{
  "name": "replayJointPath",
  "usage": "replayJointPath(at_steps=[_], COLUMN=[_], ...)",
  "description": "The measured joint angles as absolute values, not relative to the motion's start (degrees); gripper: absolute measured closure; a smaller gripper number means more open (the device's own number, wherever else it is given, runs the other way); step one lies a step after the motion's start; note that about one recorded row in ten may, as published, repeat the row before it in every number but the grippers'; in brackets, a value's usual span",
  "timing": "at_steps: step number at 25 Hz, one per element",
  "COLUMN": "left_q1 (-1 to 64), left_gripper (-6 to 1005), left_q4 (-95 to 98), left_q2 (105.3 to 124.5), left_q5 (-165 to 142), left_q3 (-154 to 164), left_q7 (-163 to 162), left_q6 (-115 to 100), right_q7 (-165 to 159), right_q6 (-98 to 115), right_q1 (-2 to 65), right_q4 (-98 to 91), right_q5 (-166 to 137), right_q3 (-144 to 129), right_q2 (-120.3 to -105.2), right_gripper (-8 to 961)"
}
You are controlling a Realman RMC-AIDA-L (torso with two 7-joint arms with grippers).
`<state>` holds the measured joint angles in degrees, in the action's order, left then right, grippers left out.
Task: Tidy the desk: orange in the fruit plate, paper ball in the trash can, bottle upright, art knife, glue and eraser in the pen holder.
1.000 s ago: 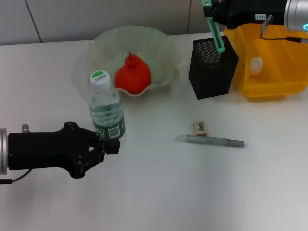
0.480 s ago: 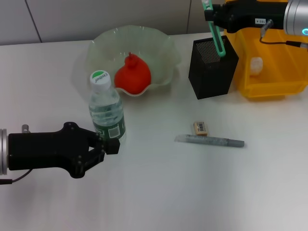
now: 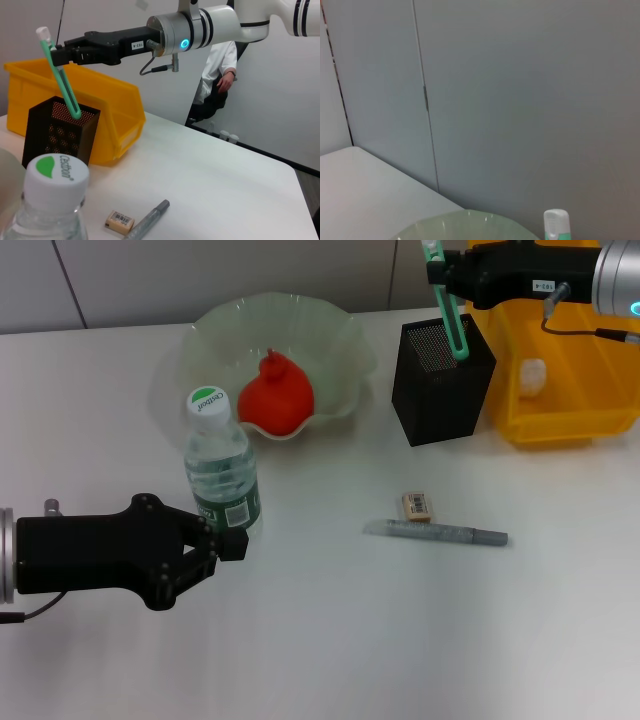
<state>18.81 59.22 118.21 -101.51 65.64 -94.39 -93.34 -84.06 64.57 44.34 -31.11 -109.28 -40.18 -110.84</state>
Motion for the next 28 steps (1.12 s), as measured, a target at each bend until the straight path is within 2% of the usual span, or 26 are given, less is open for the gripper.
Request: replayJointPath(at_steps=[21,28], left_q1=[18.8,18.64], left_gripper=[1000,1000], left_q4=[59.15,59.15], left_q2=[118.21,118.21], left_q5=[-101.51,-101.51], left_q3=[65.56,65.56], left_q7=[-94.39,-94.39], left_q6=[-93.34,-93.34], right_q7=[-87.99,-93.04], right_q6=[64.77,69.27], right_q1=[43.77,41.87], right_q4=[-30.94,-35.75], right_q5=[-110.74,-110.92], right_q3=[-41.03,-41.85], right_q2=[-110.39,-111.11], right_gripper=[670,669])
